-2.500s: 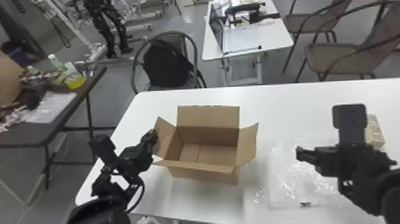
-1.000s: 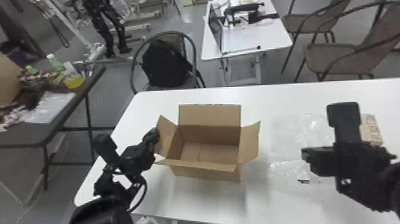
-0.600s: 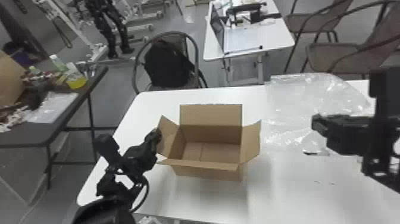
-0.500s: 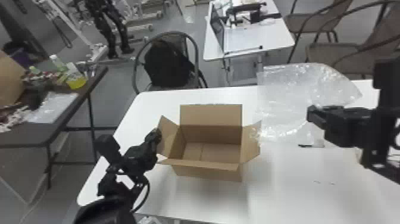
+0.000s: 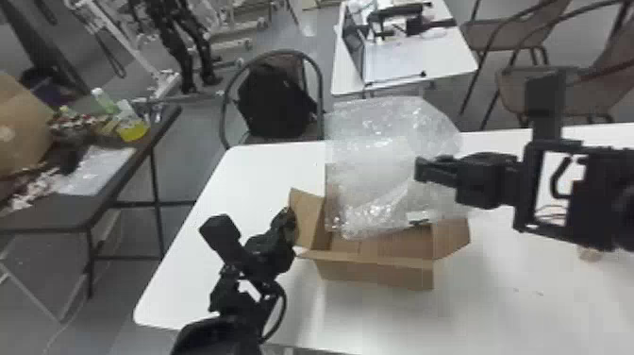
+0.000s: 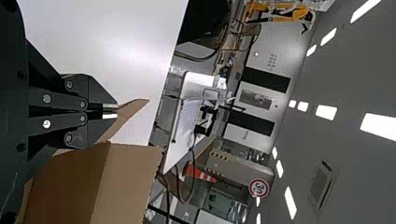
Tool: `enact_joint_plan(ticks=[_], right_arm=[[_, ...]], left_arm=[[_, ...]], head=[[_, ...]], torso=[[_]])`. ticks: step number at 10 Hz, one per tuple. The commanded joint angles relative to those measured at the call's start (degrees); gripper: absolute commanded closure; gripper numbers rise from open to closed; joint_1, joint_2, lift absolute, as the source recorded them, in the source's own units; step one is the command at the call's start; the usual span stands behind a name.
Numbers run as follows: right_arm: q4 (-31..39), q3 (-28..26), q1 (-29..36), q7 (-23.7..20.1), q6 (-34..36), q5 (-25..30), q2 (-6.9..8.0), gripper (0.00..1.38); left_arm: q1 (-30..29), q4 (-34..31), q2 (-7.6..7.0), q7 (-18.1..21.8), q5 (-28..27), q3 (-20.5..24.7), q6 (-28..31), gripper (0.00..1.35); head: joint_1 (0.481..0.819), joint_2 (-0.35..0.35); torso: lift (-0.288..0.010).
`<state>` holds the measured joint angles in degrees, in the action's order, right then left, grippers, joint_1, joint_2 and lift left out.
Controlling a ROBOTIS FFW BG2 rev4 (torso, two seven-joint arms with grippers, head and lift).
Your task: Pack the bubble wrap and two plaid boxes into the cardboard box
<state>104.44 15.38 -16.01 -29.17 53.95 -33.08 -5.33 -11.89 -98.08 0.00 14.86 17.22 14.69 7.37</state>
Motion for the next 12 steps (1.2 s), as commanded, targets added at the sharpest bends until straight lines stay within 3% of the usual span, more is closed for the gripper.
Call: enact_joint_plan(ticks=[1, 2, 3, 7, 8, 10, 12], right_arm=[[-11.5, 3.6, -4.7, -5.5, -3.6, 0.6, 2.43, 1.23], [-16.6, 4.2, -5.7, -7.7, -4.2, 4.0, 4.45, 1.23], [-21.6, 4.5, -6.1, -8.7, -5.2, 5.6, 5.38, 1.23], [-29.3, 5.2, -6.1, -8.6, -8.6, 9.2, 5.38, 1.17], [-28.7, 5.2, -5.9, -8.3, -8.6, 11.5, 5.38, 1.07], [-22.3, 5.1, -4.0, -2.8, -4.6, 14.9, 5.38, 0.83], [-17.1, 4.7, -2.2, -0.7, -4.6, 18.0, 5.38, 0.2]], left_arm=[[0.0, 0.3, 0.15, -0.2, 0.6, -1.6, -0.1, 1.21], [0.1, 0.3, 0.15, -0.9, 1.9, -2.6, -0.4, 1.21], [-0.2, 0.0, 0.15, -2.0, 3.1, -4.0, -0.9, 1.21], [-0.6, -0.2, 0.15, -3.2, 6.2, -6.4, -1.5, 1.21], [-0.7, -0.2, 0.15, -3.2, 6.3, -6.4, -1.7, 1.21], [-0.9, -0.2, 0.15, -3.2, 6.4, -5.5, -2.4, 1.21], [-0.9, -0.3, 0.15, -3.2, 6.4, -5.0, -2.5, 1.21]], head=[[0.695, 0.35], [0.695, 0.35], [0.695, 0.35], [0.695, 0.35], [0.695, 0.35], [0.695, 0.35], [0.695, 0.35]], torso=[[-0.087], [-0.087], [-0.087], [-0.087], [-0.087], [-0.087], [-0.087]])
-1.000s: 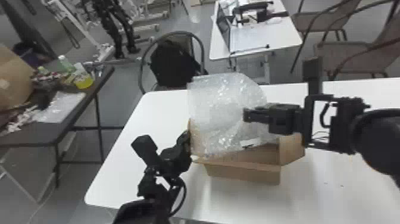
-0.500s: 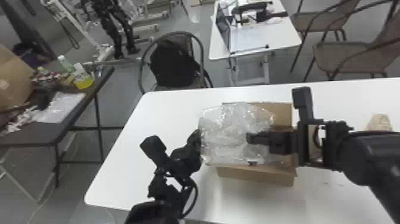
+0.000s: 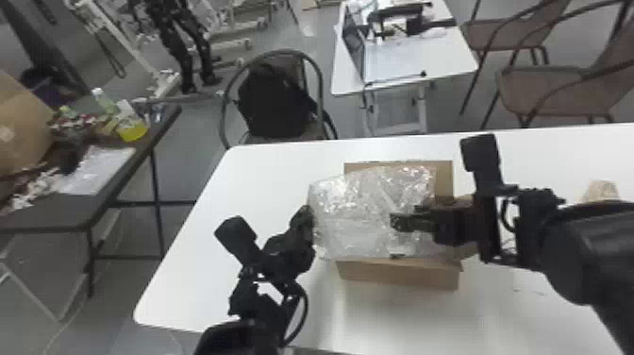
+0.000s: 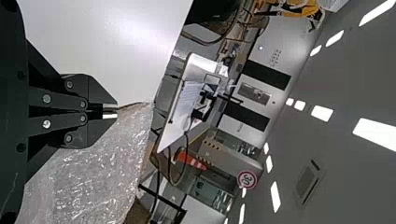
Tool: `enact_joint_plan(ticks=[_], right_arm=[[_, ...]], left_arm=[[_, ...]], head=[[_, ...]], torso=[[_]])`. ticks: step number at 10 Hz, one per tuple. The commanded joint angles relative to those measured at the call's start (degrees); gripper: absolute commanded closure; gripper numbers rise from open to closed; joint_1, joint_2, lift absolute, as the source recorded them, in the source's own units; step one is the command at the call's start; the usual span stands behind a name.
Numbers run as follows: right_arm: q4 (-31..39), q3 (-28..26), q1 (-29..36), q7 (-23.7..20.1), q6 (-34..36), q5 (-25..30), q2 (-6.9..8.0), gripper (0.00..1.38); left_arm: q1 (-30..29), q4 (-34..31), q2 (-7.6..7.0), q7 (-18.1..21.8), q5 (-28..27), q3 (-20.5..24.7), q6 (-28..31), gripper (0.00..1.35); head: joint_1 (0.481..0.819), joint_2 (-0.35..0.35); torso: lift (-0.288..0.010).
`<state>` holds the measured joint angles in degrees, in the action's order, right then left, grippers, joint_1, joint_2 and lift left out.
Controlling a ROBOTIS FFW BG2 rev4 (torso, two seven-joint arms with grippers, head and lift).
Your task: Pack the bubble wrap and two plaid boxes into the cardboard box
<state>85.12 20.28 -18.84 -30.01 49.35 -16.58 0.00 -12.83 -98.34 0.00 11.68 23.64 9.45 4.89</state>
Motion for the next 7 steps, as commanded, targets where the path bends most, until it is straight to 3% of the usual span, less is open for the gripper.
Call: enact_joint_plan(ticks=[1, 4, 7], right_arm=[[6.3, -1.4, 2.1, 1.2, 0.0, 3.8, 0.05, 0.08], [15.3, -5.2, 7.1, 1.5, 0.3, 7.1, 0.0, 0.12], [24.0, -8.9, 14.2, 2.2, -0.7, 13.1, -2.55, 0.12]], left_arm=[[0.0, 0.0, 0.15, -0.1, -0.3, 0.9, -0.1, 1.21], [-0.1, -0.1, 0.15, 0.0, -0.4, 3.6, -0.6, 1.21], [-0.5, -0.1, 0.15, 0.0, -0.7, 6.4, -0.3, 1.21]], head=[[0.695, 0.35], [0.695, 0.348], [0.695, 0.339]], torso=[[-0.087], [-0.087], [-0.087]])
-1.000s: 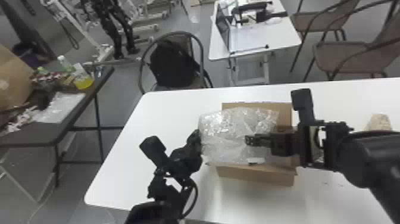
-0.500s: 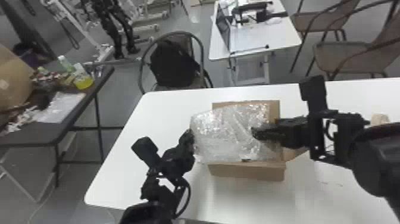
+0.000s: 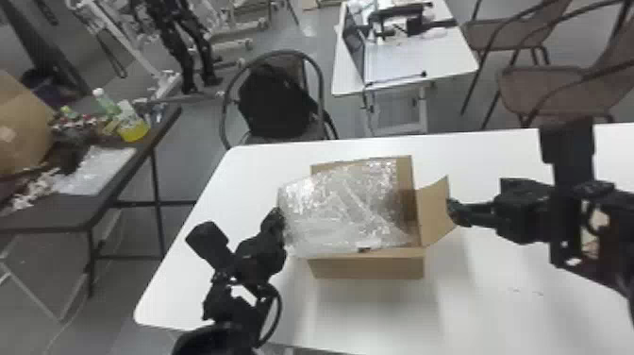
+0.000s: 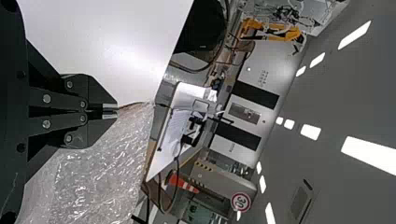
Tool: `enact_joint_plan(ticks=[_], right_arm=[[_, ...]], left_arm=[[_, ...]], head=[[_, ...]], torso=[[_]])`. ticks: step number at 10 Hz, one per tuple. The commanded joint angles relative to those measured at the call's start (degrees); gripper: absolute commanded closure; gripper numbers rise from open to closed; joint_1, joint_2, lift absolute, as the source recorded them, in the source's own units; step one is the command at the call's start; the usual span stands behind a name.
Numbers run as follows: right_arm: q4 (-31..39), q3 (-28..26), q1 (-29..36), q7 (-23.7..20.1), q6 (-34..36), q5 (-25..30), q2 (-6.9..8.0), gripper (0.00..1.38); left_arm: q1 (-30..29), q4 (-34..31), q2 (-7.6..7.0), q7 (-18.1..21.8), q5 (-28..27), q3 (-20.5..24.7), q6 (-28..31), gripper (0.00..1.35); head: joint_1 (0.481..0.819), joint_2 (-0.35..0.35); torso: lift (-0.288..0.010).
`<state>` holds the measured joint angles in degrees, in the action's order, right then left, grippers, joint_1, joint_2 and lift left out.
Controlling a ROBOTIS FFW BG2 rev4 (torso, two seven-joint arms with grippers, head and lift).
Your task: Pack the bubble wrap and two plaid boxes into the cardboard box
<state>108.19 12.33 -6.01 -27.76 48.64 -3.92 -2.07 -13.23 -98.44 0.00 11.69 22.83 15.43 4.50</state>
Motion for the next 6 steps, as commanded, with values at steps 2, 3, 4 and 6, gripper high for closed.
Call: enact_joint_plan(ticks=[2, 3, 4, 6], right_arm=[[5.5, -2.4, 5.8, 2.4, 2.2, 4.0, -1.0, 0.12], [8.2, -3.3, 9.3, 6.2, 2.4, 5.0, -1.0, 0.12], [9.5, -4.9, 11.6, 6.9, 3.0, 6.8, -1.0, 0.13], [10.5, -7.5, 15.5, 8.3, 0.2, 11.3, -1.18, 0.13]], left_arm=[[-0.2, 0.0, 0.15, 0.0, 0.1, 0.7, 0.3, 1.21], [-0.4, 0.0, 0.15, 0.0, 0.1, 1.6, 0.2, 1.21], [-0.7, 0.0, 0.15, 0.0, 0.3, 2.3, -0.1, 1.21], [-1.1, 0.0, 0.15, 0.0, 0.9, 2.7, -0.1, 1.21]], head=[[0.695, 0.322], [0.695, 0.308], [0.695, 0.288], [0.695, 0.265]], torso=[[-0.087], [-0.087], [-0.087], [-0.087]])
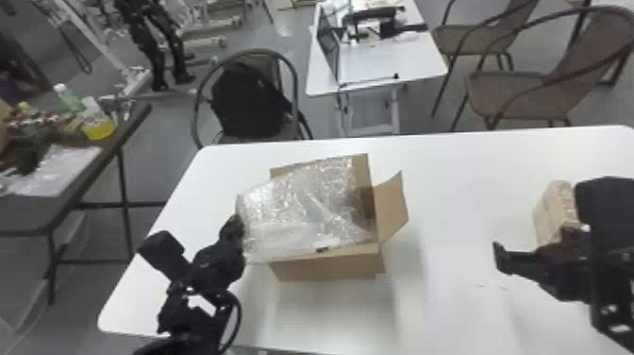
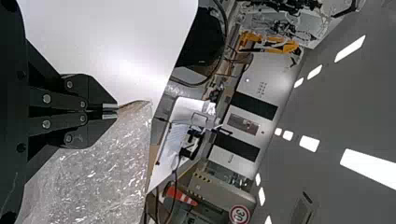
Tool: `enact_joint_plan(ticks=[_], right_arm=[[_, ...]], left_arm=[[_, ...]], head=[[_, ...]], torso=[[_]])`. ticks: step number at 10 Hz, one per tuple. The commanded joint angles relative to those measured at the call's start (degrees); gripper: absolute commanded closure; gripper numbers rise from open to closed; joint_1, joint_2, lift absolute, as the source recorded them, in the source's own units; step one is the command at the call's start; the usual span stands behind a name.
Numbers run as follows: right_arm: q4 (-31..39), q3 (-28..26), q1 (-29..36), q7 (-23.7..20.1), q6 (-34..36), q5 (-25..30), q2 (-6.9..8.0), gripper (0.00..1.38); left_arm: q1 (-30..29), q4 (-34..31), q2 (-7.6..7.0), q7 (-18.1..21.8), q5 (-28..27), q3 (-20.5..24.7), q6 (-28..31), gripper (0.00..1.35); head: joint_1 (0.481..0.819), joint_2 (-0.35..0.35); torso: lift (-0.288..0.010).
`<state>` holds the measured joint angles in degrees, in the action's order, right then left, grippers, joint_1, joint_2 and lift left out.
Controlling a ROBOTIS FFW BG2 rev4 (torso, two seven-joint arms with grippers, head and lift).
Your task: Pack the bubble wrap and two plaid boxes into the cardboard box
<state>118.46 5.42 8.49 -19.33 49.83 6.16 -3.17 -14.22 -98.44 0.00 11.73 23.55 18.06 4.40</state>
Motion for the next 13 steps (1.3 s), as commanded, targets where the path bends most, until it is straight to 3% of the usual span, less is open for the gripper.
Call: enact_joint_plan(ticks=[1, 3, 7, 13], right_arm=[[0.5, -1.5, 2.3, 2.4, -2.4, 3.2, -0.08, 0.13], [-2.0, -3.4, 3.3, 6.8, -6.3, 3.9, -0.08, 0.13], [-14.6, -5.1, 0.1, 6.8, -17.3, 1.9, -1.57, 0.13], [-32.2, -4.7, -10.4, 6.1, -25.8, 1.3, -1.75, 0.13]], left_arm=[[-0.1, 0.0, 0.15, 0.1, 0.5, 0.0, 0.0, 1.21], [-0.1, 0.0, 0.15, 0.4, 0.6, 0.1, 0.0, 1.21], [-0.3, 0.1, 0.15, 0.4, 0.9, 0.2, 0.0, 1.21], [0.1, 1.0, 0.15, 0.8, 1.6, -0.7, 0.1, 1.21]], head=[[0.695, 0.242], [0.695, 0.197], [0.695, 0.153], [0.695, 0.132]], torso=[[-0.087], [-0.087], [-0.087], [-0.087]])
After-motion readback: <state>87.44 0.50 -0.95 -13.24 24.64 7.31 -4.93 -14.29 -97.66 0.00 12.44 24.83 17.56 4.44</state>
